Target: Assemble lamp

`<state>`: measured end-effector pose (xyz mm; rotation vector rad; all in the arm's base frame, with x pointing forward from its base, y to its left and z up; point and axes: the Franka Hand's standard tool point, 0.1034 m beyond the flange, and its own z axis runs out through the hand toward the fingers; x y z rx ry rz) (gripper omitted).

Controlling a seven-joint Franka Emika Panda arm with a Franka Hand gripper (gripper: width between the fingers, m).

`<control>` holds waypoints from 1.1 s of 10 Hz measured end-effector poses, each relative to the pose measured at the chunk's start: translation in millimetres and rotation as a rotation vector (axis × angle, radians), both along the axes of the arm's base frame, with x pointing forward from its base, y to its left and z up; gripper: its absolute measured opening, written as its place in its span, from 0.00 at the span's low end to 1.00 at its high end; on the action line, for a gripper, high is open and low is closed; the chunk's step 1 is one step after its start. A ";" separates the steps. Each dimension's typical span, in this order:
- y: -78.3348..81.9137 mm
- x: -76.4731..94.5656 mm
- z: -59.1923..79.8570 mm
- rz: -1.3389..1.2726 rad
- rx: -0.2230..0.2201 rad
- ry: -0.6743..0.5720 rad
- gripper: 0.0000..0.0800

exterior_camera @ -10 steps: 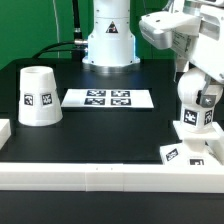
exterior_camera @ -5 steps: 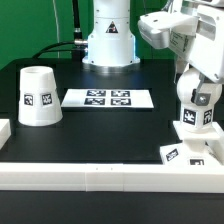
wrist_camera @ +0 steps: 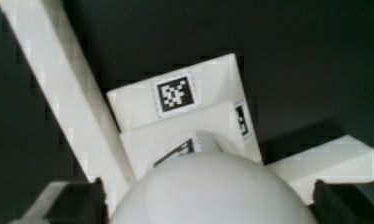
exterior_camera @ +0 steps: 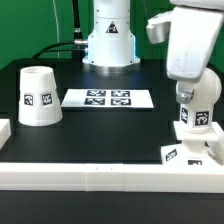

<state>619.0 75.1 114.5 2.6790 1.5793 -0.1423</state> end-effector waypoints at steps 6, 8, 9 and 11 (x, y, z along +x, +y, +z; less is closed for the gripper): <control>4.9 -4.2 1.0 -0.553 0.002 0.037 0.71; 5.9 -4.1 1.6 -0.641 -0.006 0.031 0.71; 6.6 -4.0 1.7 -0.732 -0.014 0.026 0.71; 8.4 -4.3 1.3 -0.849 -0.027 0.020 0.71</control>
Offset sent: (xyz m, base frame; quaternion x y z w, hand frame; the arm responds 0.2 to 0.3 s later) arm 0.0037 0.0033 0.0023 0.0534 -0.0059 0.1888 0.9805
